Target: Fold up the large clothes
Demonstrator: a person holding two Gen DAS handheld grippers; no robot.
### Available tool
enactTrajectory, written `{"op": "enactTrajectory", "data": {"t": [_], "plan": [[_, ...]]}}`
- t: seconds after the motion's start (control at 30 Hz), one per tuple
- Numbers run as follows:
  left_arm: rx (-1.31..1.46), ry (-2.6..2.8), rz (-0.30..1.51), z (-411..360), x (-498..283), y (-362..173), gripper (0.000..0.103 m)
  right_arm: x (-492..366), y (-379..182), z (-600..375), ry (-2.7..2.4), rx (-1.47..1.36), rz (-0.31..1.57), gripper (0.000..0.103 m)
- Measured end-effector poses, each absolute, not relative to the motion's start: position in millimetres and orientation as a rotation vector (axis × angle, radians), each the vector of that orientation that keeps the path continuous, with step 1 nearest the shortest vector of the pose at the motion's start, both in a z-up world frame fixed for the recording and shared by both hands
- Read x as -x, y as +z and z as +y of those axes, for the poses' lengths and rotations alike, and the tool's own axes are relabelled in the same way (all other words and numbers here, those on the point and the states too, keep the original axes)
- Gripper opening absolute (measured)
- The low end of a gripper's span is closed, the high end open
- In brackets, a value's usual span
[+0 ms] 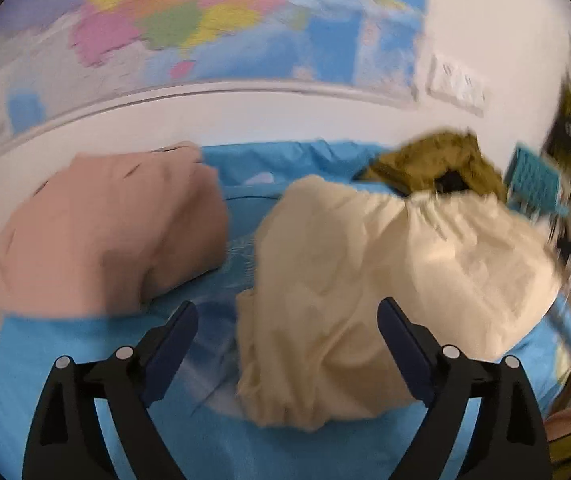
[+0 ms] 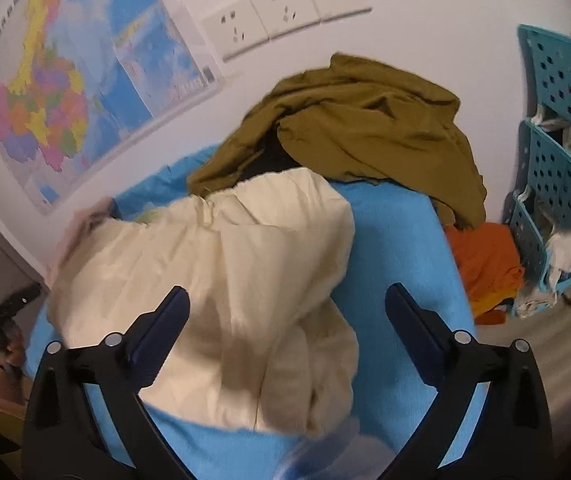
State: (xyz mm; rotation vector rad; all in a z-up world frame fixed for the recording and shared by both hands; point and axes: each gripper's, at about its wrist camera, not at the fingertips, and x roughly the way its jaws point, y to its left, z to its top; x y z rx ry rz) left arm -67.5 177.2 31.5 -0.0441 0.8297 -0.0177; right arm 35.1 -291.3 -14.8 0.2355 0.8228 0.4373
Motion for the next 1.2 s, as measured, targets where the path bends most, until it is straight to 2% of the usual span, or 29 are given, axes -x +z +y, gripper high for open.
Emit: {"op": "enactTrajectory", "data": {"t": [0.03, 0.07, 0.1, 0.17, 0.2, 0.27, 0.3, 0.4, 0.47, 0.5, 0.57, 0.63, 0.67, 0.7, 0.73, 0.8, 0.9, 0.93, 1.0, 1.03, 1.07, 1.1, 1.13, 1.2], "plan": [[0.031, -0.028, 0.853, 171.5, 58.5, 25.5, 0.087, -41.5, -19.3, -285.7, 0.439, -0.216, 0.835, 0.08], [0.018, -0.039, 0.881, 170.2, 51.4, 17.0, 0.08, -48.6, -24.1, -281.8, 0.452, -0.197, 0.854, 0.062], [-0.004, -0.026, 0.926, 168.0, 39.0, 3.9, 0.073, -56.6, -29.8, -273.6, 0.468, -0.185, 0.877, 0.038], [-0.011, 0.015, 0.994, 166.9, 22.7, -13.7, 0.034, -62.0, -32.6, -264.6, 0.487, -0.166, 0.889, 0.019], [0.019, 0.022, 1.011, 170.7, 16.9, -19.0, 0.028, -65.5, -24.3, -259.6, 0.474, -0.14, 0.862, 0.011], [0.08, 0.026, 0.991, 180.7, 15.6, -17.0, 0.013, -67.9, -6.2, -257.6, 0.466, -0.131, 0.804, 0.008], [0.101, 0.029, 0.977, 184.5, 14.4, -14.2, 0.011, -70.3, 0.0, -257.9, 0.468, -0.135, 0.785, 0.007], [0.166, 0.036, 0.953, 196.0, 15.8, -13.6, 0.009, -84.6, 3.4, -253.7, 0.45, -0.134, 0.76, 0.007], [0.223, 0.041, 0.954, 202.7, 14.6, -22.0, 0.01, -98.1, -17.8, -246.3, 0.446, -0.109, 0.846, 0.011], [0.225, 0.053, 0.959, 202.7, 14.8, -24.7, 0.012, -103.0, -28.2, -245.6, 0.436, -0.113, 0.887, 0.025], [0.182, 0.073, 0.958, 193.4, 21.7, -22.6, 0.02, -107.1, -42.5, -251.3, 0.419, -0.13, 0.94, 0.042], [0.16, 0.07, 0.924, 189.9, 26.3, -11.8, 0.025, -99.0, -33.9, -263.0, 0.399, -0.169, 0.907, 0.051], [0.155, 0.053, 0.889, 188.7, 30.1, -2.8, 0.043, -92.8, -25.7, -267.3, 0.401, -0.18, 0.874, 0.064], [0.147, 0.034, 0.866, 187.5, 31.3, 3.8, 0.05, -84.3, -13.3, -270.0, 0.405, -0.185, 0.826, 0.07], [0.127, 0.01, 0.837, 183.7, 33.4, 12.5, 0.062, -79.3, -5.3, -268.4, 0.413, -0.177, 0.799, 0.071], [0.064, -0.026, 0.797, 171.1, 34.3, 23.4, 0.063, -74.9, 5.2, -252.7, 0.458, -0.136, 0.781, 0.072], [-0.009, -0.067, 0.848, 152.0, 19.1, 13.3, 0.064, -87.1, -1.8, -215.7, 0.51, -0.033, 0.838, 0.072], [-0.014, -0.069, 0.876, 147.4, 10.4, 6.0, 0.064, -94.5, -9.3, -202.6, 0.505, 0.007, 0.869, 0.069], [-0.016, -0.07, 0.926, 144.6, -5.1, -10.7, 0.054, -107.9, -20.7, -188.5, 0.505, 0.046, 0.907, 0.028], [-0.029, -0.041, 0.943, 145.7, -12.1, -17.9, 0.038, -114.5, -24.3, -183.5, 0.509, 0.059, 0.921, 0.022], [-0.035, -0.022, 0.953, 146.5, -17.7, -22.0, 0.019, -119.8, -24.4, -180.0, 0.513, 0.057, 0.921, 0.011], [-0.03, 0.022, 0.962, 151.6, -23.2, -24.4, 0.011, -123.6, -20.8, -177.9, 0.519, 0.054, 0.91, 0.004], [0.0, 0.034, 0.961, 159.7, -25.5, -24.0, 0.004, -125.9, -15.7, -176.9, 0.517, 0.056, 0.89, 0.003], [0.066, 0.061, 0.952, 176.8, -27.3, -22.9, 0.004, -131.3, 0.6, -176.2, 0.499, 0.036, 0.822, 0.002]]}}
